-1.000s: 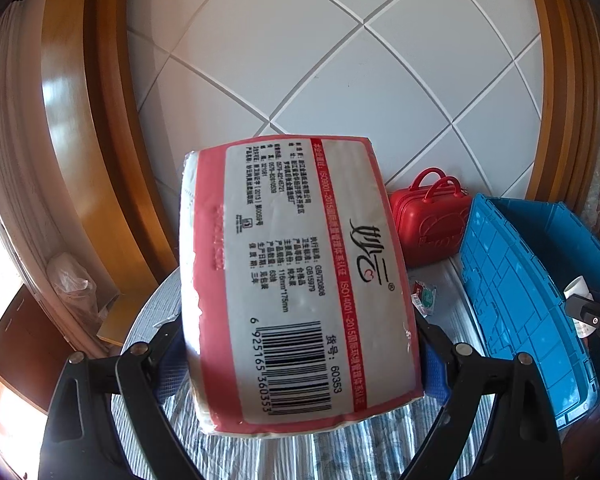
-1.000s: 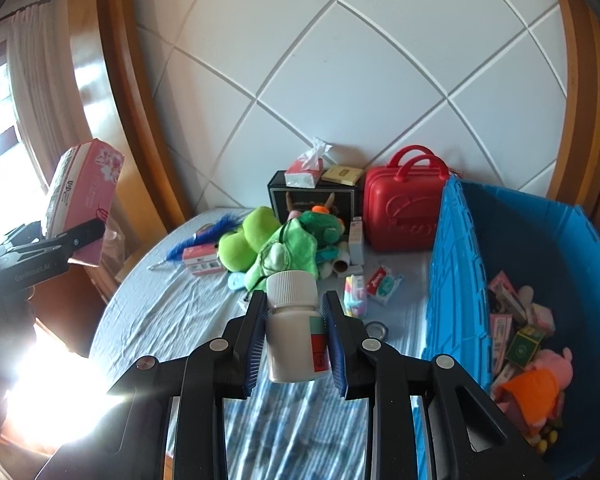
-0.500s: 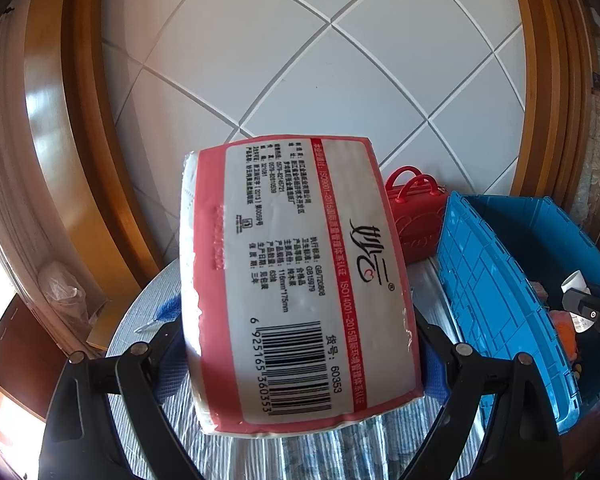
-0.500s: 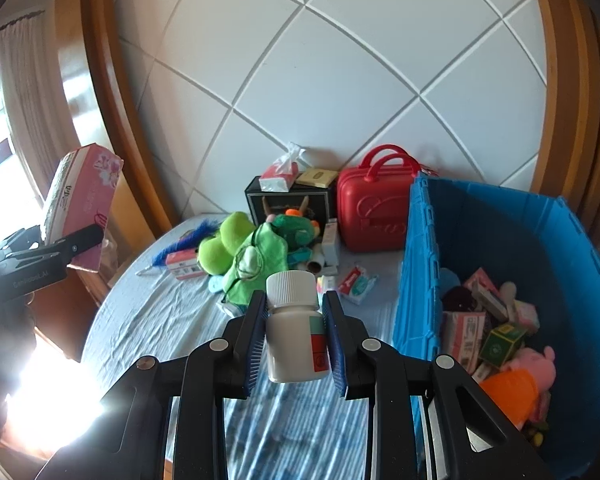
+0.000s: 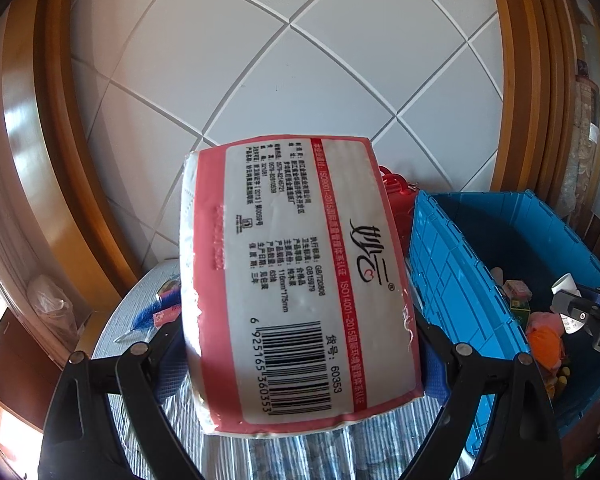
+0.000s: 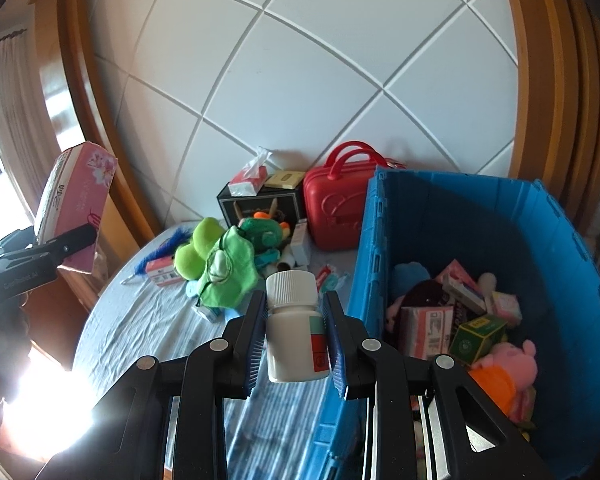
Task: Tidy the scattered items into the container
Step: 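Lift the tissue pack and pill bottle and carry both toward the blue crate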
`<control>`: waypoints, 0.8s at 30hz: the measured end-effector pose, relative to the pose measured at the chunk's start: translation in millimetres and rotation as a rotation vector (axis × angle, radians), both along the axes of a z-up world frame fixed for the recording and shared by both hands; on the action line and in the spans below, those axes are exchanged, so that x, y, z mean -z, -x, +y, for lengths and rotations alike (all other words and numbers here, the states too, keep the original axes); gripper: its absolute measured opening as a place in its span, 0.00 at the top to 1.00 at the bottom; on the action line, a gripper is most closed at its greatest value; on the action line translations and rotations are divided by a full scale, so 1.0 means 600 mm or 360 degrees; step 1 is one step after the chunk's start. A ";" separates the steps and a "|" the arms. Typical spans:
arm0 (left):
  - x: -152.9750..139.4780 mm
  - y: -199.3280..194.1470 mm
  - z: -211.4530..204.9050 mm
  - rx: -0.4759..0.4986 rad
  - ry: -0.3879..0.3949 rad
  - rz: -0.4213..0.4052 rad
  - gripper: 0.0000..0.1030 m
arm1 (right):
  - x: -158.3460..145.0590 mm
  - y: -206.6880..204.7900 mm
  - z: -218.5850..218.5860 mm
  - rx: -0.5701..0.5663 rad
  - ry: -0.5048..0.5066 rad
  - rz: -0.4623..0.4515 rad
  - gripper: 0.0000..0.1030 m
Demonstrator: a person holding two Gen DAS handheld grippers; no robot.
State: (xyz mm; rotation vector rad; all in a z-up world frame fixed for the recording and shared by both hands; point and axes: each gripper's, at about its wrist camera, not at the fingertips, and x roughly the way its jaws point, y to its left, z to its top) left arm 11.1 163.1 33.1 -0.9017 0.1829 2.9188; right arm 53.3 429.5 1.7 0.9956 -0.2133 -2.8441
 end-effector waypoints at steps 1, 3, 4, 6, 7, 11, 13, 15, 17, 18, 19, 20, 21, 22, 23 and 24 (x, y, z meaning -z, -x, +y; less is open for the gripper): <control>-0.002 0.001 0.008 0.0007 -0.0002 0.0001 0.11 | 0.001 0.000 0.008 0.0005 0.0003 0.0001 0.73; -0.006 0.005 0.026 0.0021 0.0001 0.0011 0.11 | 0.002 0.000 0.024 0.0016 0.0003 0.0003 0.73; -0.007 0.007 0.036 0.0031 0.0001 0.0013 0.11 | 0.002 0.000 0.032 0.0024 0.0004 0.0004 0.73; -0.008 0.011 0.054 0.0054 0.0004 0.0012 0.11 | 0.004 -0.001 0.048 0.0043 0.0009 0.0005 0.73; -0.008 0.013 0.064 0.0068 0.0006 0.0009 0.11 | 0.006 -0.002 0.057 0.0054 0.0014 0.0004 0.73; -0.009 0.029 0.109 0.0128 0.0004 -0.0003 0.11 | 0.011 -0.006 0.090 0.0102 0.0029 0.0003 0.73; -0.010 0.032 0.125 0.0155 0.0007 -0.0005 0.11 | 0.014 -0.009 0.107 0.0130 0.0035 0.0001 0.73; -0.010 0.035 0.144 0.0182 0.0012 -0.0006 0.11 | 0.016 -0.012 0.123 0.0159 0.0040 -0.0001 0.73; -0.009 0.038 0.162 0.0209 0.0015 -0.0010 0.11 | 0.019 -0.015 0.138 0.0189 0.0042 -0.0004 0.73; -0.008 0.040 0.171 0.0224 0.0014 -0.0013 0.11 | 0.020 -0.016 0.146 0.0203 0.0043 -0.0007 0.73; -0.007 0.041 0.180 0.0240 0.0019 -0.0012 0.11 | 0.022 -0.017 0.155 0.0216 0.0044 -0.0009 0.73; -0.007 0.042 0.189 0.0257 0.0023 -0.0013 0.11 | 0.023 -0.018 0.163 0.0230 0.0044 -0.0010 0.73; -0.005 0.044 0.201 0.0272 0.0023 -0.0016 0.11 | 0.025 -0.020 0.171 0.0243 0.0043 -0.0011 0.73; -0.004 0.046 0.211 0.0288 0.0025 -0.0018 0.11 | 0.027 -0.022 0.179 0.0257 0.0042 -0.0011 0.73; -0.002 0.049 0.222 0.0302 0.0027 -0.0019 0.11 | 0.028 -0.023 0.187 0.0272 0.0042 -0.0012 0.73; -0.002 0.050 0.229 0.0315 0.0026 -0.0020 0.11 | 0.029 -0.024 0.195 0.0287 0.0043 -0.0012 0.73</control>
